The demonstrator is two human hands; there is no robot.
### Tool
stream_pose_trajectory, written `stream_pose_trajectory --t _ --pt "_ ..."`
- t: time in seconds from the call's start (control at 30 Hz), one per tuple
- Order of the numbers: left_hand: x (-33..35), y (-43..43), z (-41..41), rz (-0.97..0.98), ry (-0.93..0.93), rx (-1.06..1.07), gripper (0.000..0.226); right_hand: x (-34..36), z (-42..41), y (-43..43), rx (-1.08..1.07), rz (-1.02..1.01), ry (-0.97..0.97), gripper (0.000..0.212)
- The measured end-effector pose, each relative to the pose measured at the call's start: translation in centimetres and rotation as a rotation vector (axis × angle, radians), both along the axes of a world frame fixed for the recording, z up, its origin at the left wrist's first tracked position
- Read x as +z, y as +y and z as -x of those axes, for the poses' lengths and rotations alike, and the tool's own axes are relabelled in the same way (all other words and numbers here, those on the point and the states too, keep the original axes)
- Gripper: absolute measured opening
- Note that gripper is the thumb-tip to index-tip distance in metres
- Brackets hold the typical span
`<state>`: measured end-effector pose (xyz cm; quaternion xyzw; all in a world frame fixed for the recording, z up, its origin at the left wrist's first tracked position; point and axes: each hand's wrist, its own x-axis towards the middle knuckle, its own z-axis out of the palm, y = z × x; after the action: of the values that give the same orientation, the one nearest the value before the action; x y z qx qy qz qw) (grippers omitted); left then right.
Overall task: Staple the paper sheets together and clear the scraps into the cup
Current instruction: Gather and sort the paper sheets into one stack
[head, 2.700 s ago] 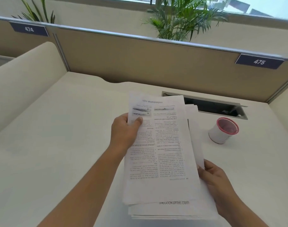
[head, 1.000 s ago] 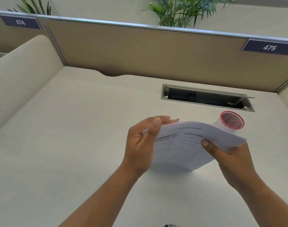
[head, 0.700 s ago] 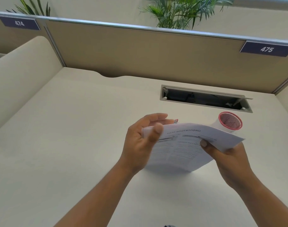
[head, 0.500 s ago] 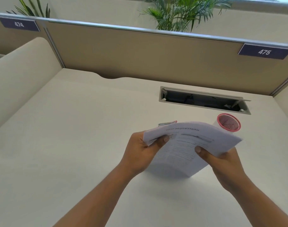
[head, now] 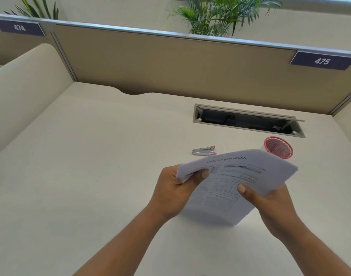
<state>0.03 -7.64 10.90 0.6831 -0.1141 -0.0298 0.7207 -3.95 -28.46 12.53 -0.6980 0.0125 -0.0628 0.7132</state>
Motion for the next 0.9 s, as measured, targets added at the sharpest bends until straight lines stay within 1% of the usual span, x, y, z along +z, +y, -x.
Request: stream_pose_trajectory --t 0.13,0.2,0.27,0.33,0.4,0.47,0.53,0.63,0.7,0.8,0.87,0.9 --pt "0.2 0.3 0.0 0.021 -0.006 -0.02 0.024 -0.2 0.0 -0.3 -0.008 -0.052 -0.013 0.045" --pt "-0.3 0.4 -0.1 -0.012 0.002 -0.023 0.024 -0.5 0.0 -0.3 -0.003 -0.063 -0.008 0.045" --pt "-0.9 0.2 -0.3 -0.043 0.034 -0.026 0.024 -1.2 0.0 0.0 0.011 -0.069 0.04 0.048" --pt "-1.3 0.0 -0.4 -0.058 0.058 -0.016 0.021 -1.6 0.0 0.2 0.013 -0.047 0.078 0.049" --pt "-1.5 0.1 -0.5 -0.046 0.067 -0.013 0.019 -1.5 0.1 -0.1 0.011 -0.021 0.069 0.048" --pt "-1.6 0.4 -0.5 -0.015 0.067 -0.036 0.021 -1.1 0.2 -0.4 0.014 0.006 0.039 0.046" --pt "-1.8 0.4 -0.4 -0.022 0.05 -0.066 0.024 -1.1 0.2 -0.5 0.055 0.05 0.033 0.046" --pt "-2.4 0.2 -0.2 -0.028 0.072 -0.028 0.022 -1.7 0.1 -0.5 0.118 0.176 0.073 0.047" --pt "-2.8 0.4 -0.3 -0.004 0.093 -0.001 0.019 -1.8 -0.1 -0.9 0.112 0.191 0.082 0.046" --pt "-2.8 0.8 -0.6 0.071 0.14 -0.025 0.017 -1.8 -0.1 -1.7 0.065 0.148 0.076 0.035" --pt "-2.7 1.0 -0.9 0.13 0.216 -0.067 0.021 -2.3 -0.2 -2.0 0.01 0.129 0.101 0.024" --pt "-2.8 1.1 -1.0 0.129 0.25 -0.089 0.024 -2.7 -0.2 -2.1 -0.008 0.128 0.128 0.019"
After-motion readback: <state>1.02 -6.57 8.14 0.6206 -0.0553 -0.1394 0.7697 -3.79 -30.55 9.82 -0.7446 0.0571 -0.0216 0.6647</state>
